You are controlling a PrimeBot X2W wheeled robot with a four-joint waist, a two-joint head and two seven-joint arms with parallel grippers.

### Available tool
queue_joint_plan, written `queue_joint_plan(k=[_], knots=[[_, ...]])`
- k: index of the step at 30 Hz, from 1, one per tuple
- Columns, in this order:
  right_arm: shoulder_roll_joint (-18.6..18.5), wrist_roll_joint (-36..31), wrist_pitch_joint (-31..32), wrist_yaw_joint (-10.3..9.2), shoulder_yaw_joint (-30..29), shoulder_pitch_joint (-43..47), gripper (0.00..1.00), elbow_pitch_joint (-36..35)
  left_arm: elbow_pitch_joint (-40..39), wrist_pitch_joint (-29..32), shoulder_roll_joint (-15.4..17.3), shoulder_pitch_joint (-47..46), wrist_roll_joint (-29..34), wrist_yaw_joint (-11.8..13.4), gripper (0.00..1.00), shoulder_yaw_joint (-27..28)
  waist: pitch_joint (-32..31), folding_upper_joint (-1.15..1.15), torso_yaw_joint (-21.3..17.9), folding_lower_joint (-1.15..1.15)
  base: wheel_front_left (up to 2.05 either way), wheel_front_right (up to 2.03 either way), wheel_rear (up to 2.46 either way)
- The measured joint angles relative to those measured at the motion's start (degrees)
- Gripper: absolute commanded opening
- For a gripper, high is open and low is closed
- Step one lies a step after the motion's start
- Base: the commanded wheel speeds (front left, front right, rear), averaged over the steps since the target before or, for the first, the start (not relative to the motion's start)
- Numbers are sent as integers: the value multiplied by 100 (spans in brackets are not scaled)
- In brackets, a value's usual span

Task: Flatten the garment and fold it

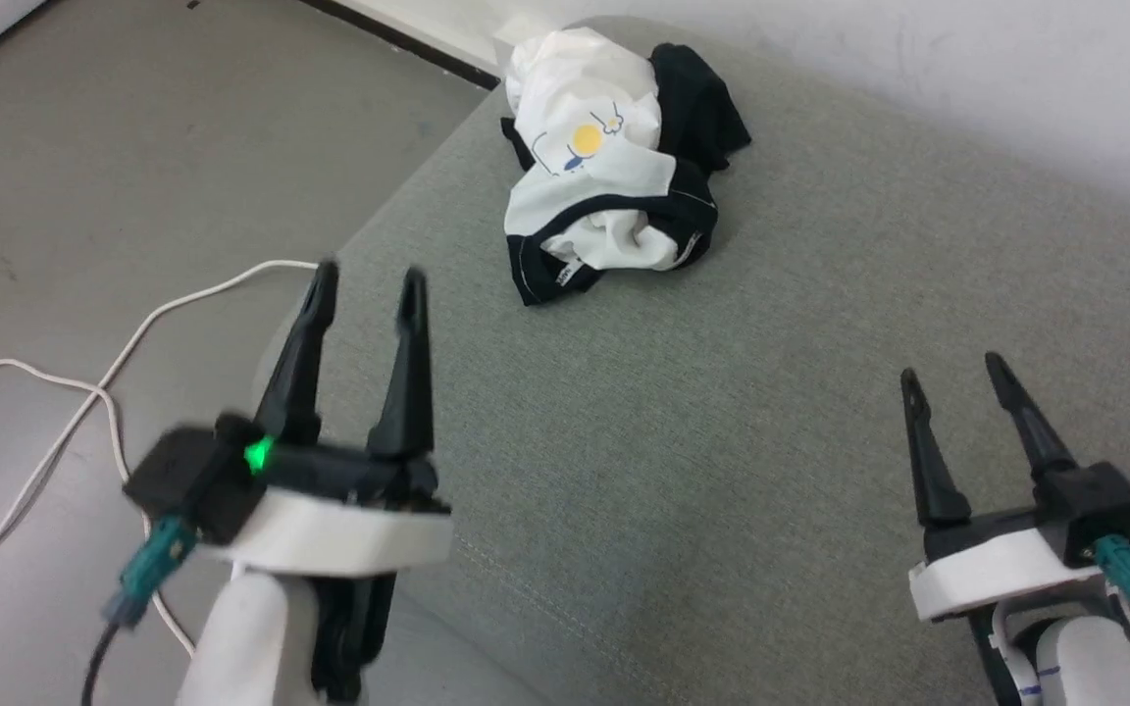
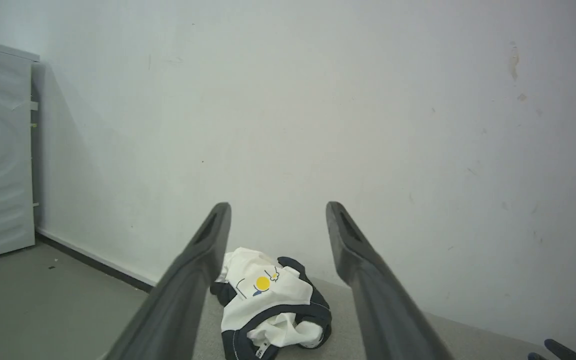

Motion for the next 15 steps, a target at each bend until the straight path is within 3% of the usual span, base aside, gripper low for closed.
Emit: queue_joint_plan(k=[6, 15], knots=[[-78, 11, 312, 0, -36, -69, 100, -644, 169, 558, 305, -1652, 109, -43, 100, 96, 315, 0, -116, 1, 0, 0, 0], [-695, 37, 900, 0, 166, -327, 100, -1844, 1239, 1597, 1005, -3677, -64, -86, 100, 597, 1059, 0, -401, 1, 0, 0, 0]])
